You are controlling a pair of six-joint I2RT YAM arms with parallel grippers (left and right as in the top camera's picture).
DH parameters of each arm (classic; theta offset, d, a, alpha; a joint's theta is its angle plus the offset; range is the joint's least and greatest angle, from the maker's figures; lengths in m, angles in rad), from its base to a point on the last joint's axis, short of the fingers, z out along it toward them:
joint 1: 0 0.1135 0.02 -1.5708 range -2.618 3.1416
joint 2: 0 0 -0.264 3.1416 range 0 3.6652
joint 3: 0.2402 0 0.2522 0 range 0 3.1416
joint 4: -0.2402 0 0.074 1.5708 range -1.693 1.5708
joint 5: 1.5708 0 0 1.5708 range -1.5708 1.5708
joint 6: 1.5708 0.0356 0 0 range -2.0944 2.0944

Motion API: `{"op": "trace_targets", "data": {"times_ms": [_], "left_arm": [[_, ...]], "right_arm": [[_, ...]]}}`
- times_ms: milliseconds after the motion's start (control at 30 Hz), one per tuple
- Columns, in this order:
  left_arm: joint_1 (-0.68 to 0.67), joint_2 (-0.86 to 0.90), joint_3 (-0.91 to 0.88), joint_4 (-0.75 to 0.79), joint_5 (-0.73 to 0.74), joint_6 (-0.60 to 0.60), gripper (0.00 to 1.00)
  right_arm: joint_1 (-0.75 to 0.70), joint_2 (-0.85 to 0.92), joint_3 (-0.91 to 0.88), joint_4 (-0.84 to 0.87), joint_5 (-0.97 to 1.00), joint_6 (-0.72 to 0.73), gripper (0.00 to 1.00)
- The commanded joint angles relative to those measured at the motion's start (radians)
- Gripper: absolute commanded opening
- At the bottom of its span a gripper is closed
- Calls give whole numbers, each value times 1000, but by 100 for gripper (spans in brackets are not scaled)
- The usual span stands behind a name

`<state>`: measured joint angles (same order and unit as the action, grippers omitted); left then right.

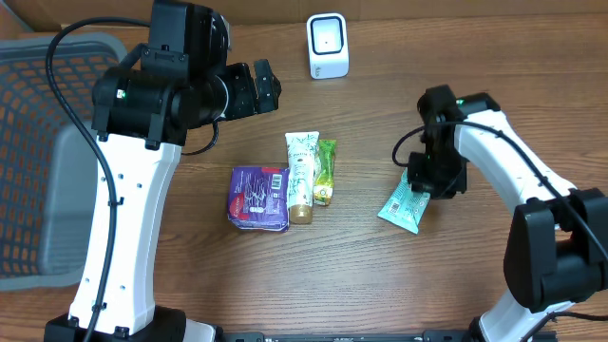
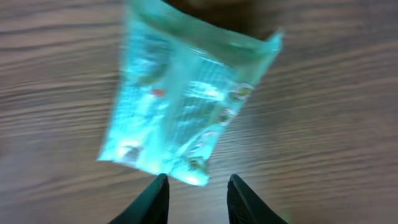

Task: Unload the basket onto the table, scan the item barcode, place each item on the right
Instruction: 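Grasp the wipes pack with the right gripper and rotate it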

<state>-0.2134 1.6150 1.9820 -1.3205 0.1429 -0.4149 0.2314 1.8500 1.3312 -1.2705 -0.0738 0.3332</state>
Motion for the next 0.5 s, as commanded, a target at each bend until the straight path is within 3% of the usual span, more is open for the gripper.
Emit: {"op": "trace_targets", "data": {"times_ms": [0, 467], "left_arm": [[4, -6, -3, 0, 4, 19, 100], [4, -6, -3, 0, 4, 19, 99]], "right_arm": [[28, -44, -71, 24, 100, 103, 32], [67, -135, -334, 248, 42, 165, 32]]}}
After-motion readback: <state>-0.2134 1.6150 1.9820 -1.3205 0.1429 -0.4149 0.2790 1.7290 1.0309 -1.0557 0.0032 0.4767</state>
